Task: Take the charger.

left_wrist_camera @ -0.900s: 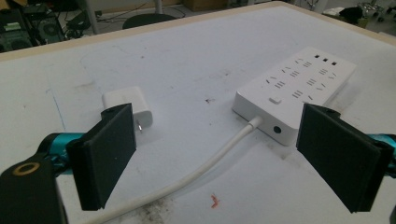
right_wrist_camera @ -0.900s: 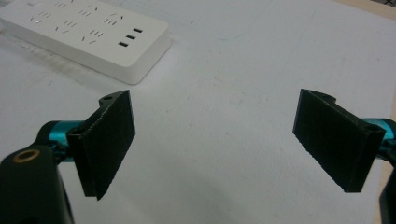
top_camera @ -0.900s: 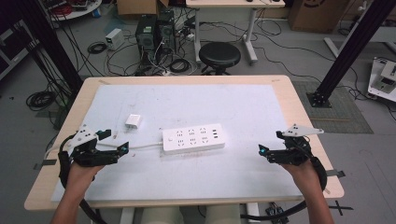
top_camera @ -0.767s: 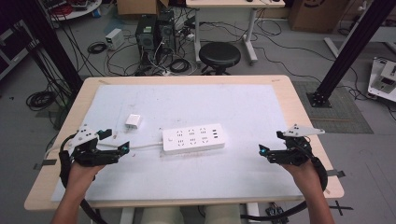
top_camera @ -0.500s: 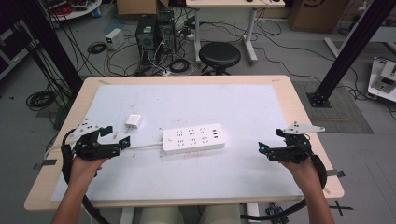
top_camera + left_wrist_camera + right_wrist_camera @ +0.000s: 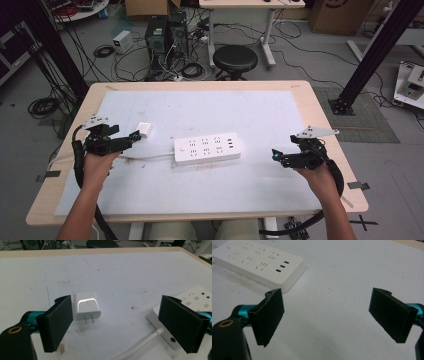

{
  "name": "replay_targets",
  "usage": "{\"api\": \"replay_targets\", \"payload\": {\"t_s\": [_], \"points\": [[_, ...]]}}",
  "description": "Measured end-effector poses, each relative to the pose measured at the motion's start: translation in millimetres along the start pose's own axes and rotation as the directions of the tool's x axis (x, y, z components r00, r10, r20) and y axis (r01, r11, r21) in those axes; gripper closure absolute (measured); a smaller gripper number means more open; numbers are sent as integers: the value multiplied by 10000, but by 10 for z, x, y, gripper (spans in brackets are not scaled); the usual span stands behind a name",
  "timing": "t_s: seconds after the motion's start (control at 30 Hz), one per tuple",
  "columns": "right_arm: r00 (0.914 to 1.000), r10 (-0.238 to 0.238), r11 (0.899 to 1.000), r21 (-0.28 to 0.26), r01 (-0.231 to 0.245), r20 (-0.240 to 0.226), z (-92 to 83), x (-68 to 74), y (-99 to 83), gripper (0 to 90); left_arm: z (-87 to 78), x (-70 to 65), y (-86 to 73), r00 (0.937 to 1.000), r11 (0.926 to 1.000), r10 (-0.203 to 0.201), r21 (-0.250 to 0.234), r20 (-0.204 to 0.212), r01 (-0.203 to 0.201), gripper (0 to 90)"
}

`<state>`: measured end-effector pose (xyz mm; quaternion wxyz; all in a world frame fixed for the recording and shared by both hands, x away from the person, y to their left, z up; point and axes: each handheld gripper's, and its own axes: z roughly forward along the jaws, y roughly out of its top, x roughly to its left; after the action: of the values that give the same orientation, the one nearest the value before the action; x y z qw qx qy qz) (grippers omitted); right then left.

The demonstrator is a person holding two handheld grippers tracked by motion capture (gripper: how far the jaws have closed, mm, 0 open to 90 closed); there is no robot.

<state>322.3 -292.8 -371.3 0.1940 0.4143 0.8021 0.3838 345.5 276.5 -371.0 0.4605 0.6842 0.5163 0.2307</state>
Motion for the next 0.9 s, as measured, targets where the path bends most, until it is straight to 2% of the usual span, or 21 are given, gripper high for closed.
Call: {"api": "replay_targets", "payload": {"t_s": [0.1, 0.17, 0.2, 0.23, 0.33, 0.37, 0.43, 0.47, 0.73, 0.77, 0.8, 0.83, 0.9], "points": [[10000, -25, 10000, -58, 25, -16, 3, -10, 3, 130, 52, 3, 54, 9997, 10000, 29, 32, -223, -29, 125], [10000, -44, 10000, -42, 44, 0, 5, -10, 4, 130, 150, 34, 90, 9986, 9999, 83, -91, -529, -88, 125], [10000, -46, 10000, -22, 46, -1, 6, -10, 4, 131, 150, 34, 90, 9986, 9999, 83, -91, -529, -88, 125], [10000, -63, 10000, -28, 63, -10, 8, -11, 4, 130, 240, 60, 83, 9972, 10000, 22, 62, -749, -18, 125], [10000, -35, 10000, -26, 35, -3, 8, -11, 4, 130, 298, 76, 73, 9955, 9997, 23, 258, -950, 2, 125], [10000, 1, 10000, -12, -1, 25, 22, -18, 9, 131, 412, 120, 53, 9937, 9987, -105, 492, -1117, 161, 125], [10000, -30, 10000, -29, 30, 9, 29, -22, 10, 131, 412, 120, 53, 9937, 9987, -105, 492, -1117, 161, 125], [10000, -44, 10000, 11, 44, 26, 35, -23, 12, 130, 495, 156, 43, 9928, 9977, -380, 523, -1137, 442, 125], [10000, 57, 9999, 104, -57, -12, 72, -25, 2, 131, 713, 206, -2, 9926, 9931, -330, 1083, -1169, 457, 125], [10000, 79, 9998, 156, -79, -11, 82, -29, 2, 130, 775, 223, -26, 9905, 9905, -231, 1313, -1356, 411, 125], [10000, 81, 9998, 159, -81, -8, 85, -29, 2, 130, 775, 223, -26, 9905, 9905, -231, 1313, -1356, 411, 125], [10000, 53, 9999, 141, -53, -26, 90, -29, 2, 131, 838, 244, -55, 9881, 9869, -234, 1543, -1517, 471, 125], [10000, 9, 9999, 148, -9, -22, 93, -32, 2, 130, 883, 259, -76, 9859, 9845, -190, 1689, -1665, 475, 125]]}}
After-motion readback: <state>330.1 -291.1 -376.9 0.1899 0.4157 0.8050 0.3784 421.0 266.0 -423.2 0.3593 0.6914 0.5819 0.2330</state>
